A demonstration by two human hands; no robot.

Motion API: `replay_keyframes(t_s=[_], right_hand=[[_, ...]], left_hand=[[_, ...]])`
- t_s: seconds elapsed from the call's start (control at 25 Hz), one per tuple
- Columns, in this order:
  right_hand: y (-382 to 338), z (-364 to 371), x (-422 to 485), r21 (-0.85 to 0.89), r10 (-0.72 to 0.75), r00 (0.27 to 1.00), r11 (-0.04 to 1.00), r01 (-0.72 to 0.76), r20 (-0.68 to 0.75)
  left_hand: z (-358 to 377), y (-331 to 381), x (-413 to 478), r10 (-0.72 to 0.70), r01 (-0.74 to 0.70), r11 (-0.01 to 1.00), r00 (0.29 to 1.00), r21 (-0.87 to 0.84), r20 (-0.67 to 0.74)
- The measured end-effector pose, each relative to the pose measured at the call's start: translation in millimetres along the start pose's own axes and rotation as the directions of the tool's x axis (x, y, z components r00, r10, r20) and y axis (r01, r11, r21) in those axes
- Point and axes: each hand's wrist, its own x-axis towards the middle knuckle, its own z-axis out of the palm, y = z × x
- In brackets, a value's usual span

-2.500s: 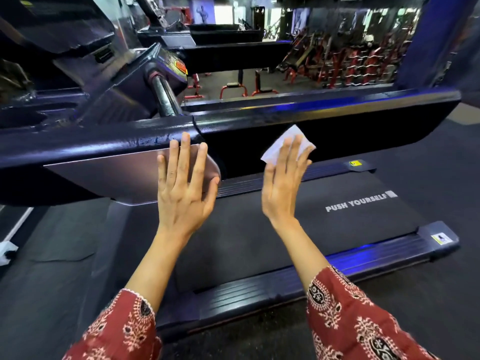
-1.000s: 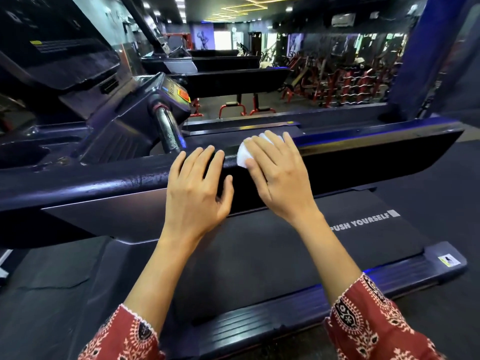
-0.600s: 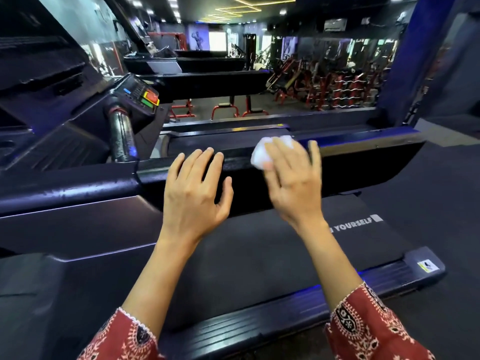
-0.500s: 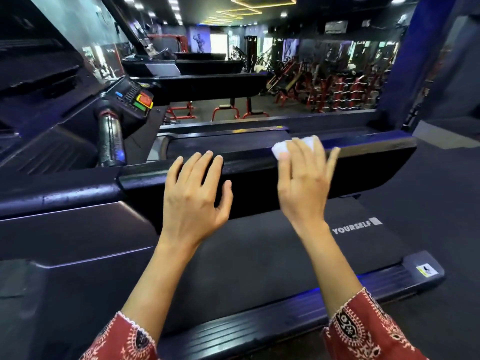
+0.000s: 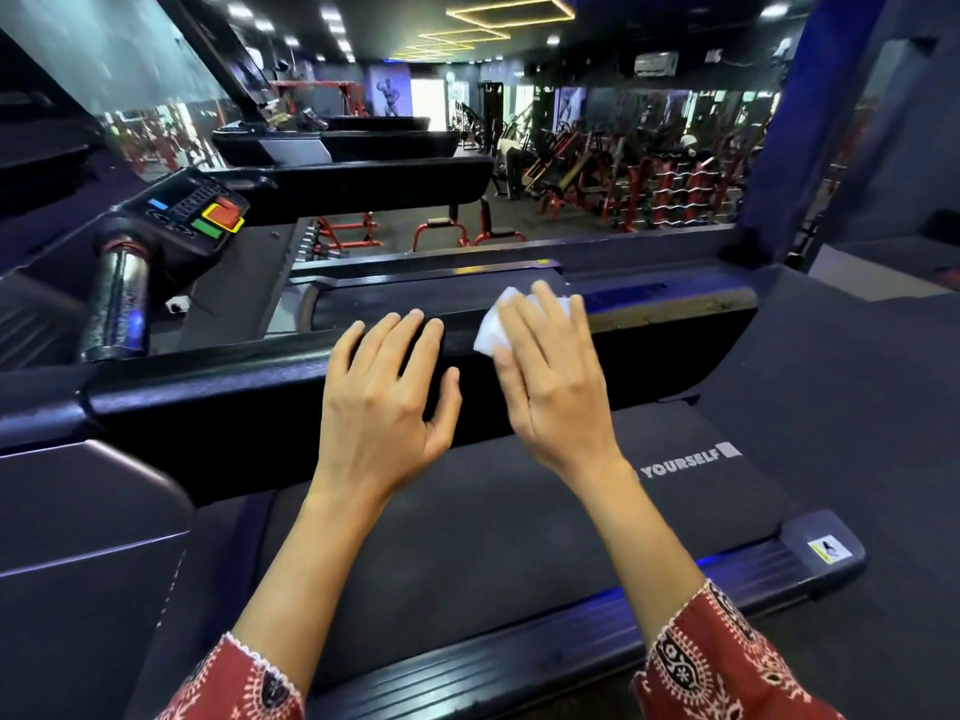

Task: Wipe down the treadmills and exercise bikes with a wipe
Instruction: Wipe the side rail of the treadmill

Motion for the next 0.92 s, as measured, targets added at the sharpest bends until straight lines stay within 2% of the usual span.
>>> replay_keyframes(t_s=[0.04,0.08,0.2,0.24,0.36,0.4,0.52,0.56,0.6,0.68,0.72,0.76,0.8,0.84,0.88,0.92], right_hand=[[12,-4,-2,-0.026,-0.058,0.998,0.998,0.058,0.012],[31,-9,-2,-0.073,-0.033,0.999,0.997,0.032,-0.006],[64,-25,-2,-0.053,0.268,0.952,0.959,-0.278,-0.147],[59,-26,1,-0.022,0.255,0.958,0.965,-0.261,-0.133],[46,-18,-2,0.006,-0.028,1.0,1.0,0.028,-0.011],[58,-23,1,-0.028,-0.051,0.999,0.998,0.051,-0.002],[103,-39,7,-0.112,0.245,0.969,0.962,-0.248,-0.036],[105,-41,9,-0.138,0.28,0.96,0.95,-0.279,-0.013],[100,-39,9,-0.15,0.216,0.976,0.967,-0.208,0.038],[93,-37,5,-0.069,0.01,0.992,0.998,-0.001,0.125],[100,-42,5,-0.05,-0.021,0.992,0.998,0.027,0.123],[114,-46,7,-0.078,0.037,0.994,0.997,-0.03,0.1],[132,-51,7,-0.107,0.179,0.982,0.979,-0.172,0.057],[144,-56,8,-0.098,0.341,0.94,0.936,-0.338,0.011],[149,-58,7,-0.07,0.444,0.896,0.894,-0.443,-0.013],[144,-57,5,-0.062,0.448,0.894,0.892,-0.448,-0.005]], left_hand=[[3,6,2,0.004,-0.004,1.0,1.0,0.002,-0.005],[6,11,3,0.005,-0.005,1.0,1.0,0.003,-0.008],[14,27,7,0.011,-0.011,1.0,1.0,0.004,-0.015],[17,31,9,0.016,-0.015,1.0,1.0,0.004,-0.018],[25,42,15,0.022,-0.022,1.0,1.0,-0.001,-0.023],[27,46,17,0.022,-0.022,1.0,1.0,-0.001,-0.021],[36,59,23,0.028,-0.028,1.0,1.0,0.005,-0.01],[39,64,25,0.034,-0.034,0.999,0.999,0.005,-0.003],[43,69,28,0.041,-0.041,0.999,0.999,0.003,0.004],[49,78,33,0.058,-0.058,0.998,0.998,-0.004,0.019],[52,83,36,0.068,-0.067,0.998,0.997,-0.007,0.028],[55,88,39,0.076,-0.076,0.997,0.996,-0.006,0.037],[58,93,41,0.083,-0.083,0.997,0.996,-0.004,0.046],[60,99,43,0.088,-0.088,0.996,0.995,-0.002,0.053],[63,103,45,0.092,-0.092,0.996,0.994,-0.003,0.058],[65,108,47,0.095,-0.095,0.995,0.993,-0.005,0.063]])
